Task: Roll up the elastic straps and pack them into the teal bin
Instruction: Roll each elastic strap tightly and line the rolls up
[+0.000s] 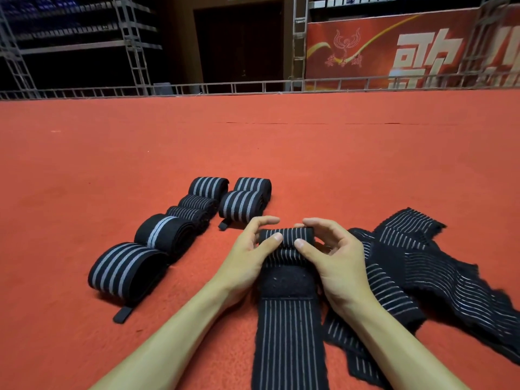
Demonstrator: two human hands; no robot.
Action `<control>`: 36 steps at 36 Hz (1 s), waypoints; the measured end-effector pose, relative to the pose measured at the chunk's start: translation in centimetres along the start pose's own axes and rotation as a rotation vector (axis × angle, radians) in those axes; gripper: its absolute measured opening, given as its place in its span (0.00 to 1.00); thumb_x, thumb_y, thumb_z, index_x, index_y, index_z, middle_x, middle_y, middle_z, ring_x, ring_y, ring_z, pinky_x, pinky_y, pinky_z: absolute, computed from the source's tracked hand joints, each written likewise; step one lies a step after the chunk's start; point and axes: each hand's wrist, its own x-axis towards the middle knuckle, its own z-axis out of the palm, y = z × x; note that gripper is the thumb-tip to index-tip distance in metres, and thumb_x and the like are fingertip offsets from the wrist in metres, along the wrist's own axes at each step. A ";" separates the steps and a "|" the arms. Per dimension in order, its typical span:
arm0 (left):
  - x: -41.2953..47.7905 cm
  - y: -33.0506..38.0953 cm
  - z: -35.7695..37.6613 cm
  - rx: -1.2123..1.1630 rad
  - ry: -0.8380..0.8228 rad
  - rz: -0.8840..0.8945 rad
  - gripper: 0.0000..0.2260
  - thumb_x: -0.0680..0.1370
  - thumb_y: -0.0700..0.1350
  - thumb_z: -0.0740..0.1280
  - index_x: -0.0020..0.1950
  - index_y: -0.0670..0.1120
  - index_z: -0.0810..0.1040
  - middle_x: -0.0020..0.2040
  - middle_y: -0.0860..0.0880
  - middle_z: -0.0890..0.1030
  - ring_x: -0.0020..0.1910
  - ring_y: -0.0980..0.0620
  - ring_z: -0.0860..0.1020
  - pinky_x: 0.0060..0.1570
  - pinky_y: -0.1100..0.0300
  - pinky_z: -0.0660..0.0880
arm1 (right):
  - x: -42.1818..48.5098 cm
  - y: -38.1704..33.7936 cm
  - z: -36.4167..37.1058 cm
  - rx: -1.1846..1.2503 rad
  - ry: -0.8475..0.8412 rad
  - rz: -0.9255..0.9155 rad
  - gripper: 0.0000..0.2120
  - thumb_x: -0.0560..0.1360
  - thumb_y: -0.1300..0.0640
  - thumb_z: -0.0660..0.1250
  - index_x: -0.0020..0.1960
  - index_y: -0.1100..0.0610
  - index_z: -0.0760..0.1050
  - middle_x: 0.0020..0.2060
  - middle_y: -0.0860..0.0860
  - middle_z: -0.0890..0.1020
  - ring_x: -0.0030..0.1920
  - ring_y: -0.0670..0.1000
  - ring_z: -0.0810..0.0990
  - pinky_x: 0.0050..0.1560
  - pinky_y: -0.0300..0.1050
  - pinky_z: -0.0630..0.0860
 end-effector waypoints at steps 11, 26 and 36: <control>0.4 0.0 -0.4 0.152 0.037 0.131 0.01 0.78 0.39 0.68 0.49 0.43 0.78 0.39 0.53 0.82 0.41 0.58 0.79 0.42 0.65 0.75 | 0.0 0.0 0.1 0.057 0.000 0.018 0.15 0.71 0.74 0.71 0.51 0.57 0.80 0.49 0.54 0.86 0.49 0.52 0.85 0.53 0.54 0.81; 0.1 0.0 -0.4 0.222 0.035 0.190 0.08 0.76 0.38 0.72 0.52 0.48 0.79 0.45 0.51 0.82 0.42 0.60 0.77 0.44 0.64 0.74 | 0.1 0.2 0.1 -0.036 0.002 0.073 0.07 0.74 0.63 0.73 0.44 0.50 0.83 0.42 0.54 0.85 0.46 0.53 0.83 0.47 0.51 0.81; 0.1 0.2 -0.1 0.225 0.060 0.149 0.04 0.79 0.38 0.67 0.53 0.45 0.79 0.43 0.53 0.81 0.42 0.61 0.78 0.42 0.66 0.74 | 0.1 0.1 0.3 0.047 0.006 0.072 0.16 0.72 0.73 0.70 0.52 0.55 0.80 0.50 0.53 0.86 0.49 0.51 0.85 0.49 0.46 0.82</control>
